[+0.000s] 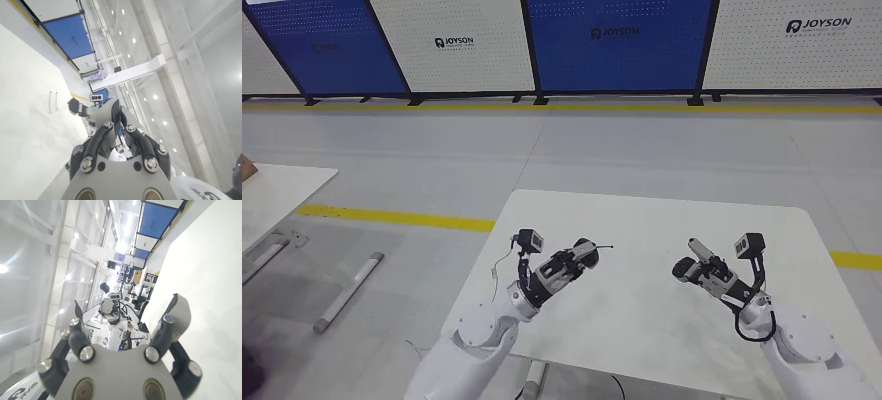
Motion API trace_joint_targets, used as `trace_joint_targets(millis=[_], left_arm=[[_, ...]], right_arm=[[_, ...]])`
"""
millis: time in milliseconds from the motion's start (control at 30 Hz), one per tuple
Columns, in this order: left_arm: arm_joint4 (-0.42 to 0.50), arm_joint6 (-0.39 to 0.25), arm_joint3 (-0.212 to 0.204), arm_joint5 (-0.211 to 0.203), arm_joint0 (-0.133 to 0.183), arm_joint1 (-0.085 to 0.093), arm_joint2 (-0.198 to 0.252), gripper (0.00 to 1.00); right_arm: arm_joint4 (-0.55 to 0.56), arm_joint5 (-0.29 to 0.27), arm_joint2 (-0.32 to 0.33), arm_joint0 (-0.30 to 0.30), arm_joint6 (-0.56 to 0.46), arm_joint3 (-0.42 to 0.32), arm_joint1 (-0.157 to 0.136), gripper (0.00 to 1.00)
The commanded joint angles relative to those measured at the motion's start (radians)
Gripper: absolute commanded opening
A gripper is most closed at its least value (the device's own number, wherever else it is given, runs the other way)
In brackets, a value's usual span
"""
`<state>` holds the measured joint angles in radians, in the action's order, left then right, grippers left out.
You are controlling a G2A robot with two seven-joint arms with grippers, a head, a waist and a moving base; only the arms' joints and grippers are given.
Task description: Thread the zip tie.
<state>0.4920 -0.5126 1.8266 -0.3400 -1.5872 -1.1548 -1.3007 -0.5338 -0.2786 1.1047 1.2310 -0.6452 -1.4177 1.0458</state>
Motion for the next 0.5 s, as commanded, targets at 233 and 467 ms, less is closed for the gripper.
trace_joint_targets(millis=[233,467], left_arm=[[-0.008,-0.030,0.233,0.000,-0.096,-0.012,-0.027,0.00],[-0.046,0.004,0.243,0.000,-0.105,-0.015,-0.031,0.00]], right_arm=[[0.000,0.000,0.000,0.000,0.000,0.000,0.000,1.00],[0.000,0.000,0.000,0.000,0.000,0.000,0.000,1.00]])
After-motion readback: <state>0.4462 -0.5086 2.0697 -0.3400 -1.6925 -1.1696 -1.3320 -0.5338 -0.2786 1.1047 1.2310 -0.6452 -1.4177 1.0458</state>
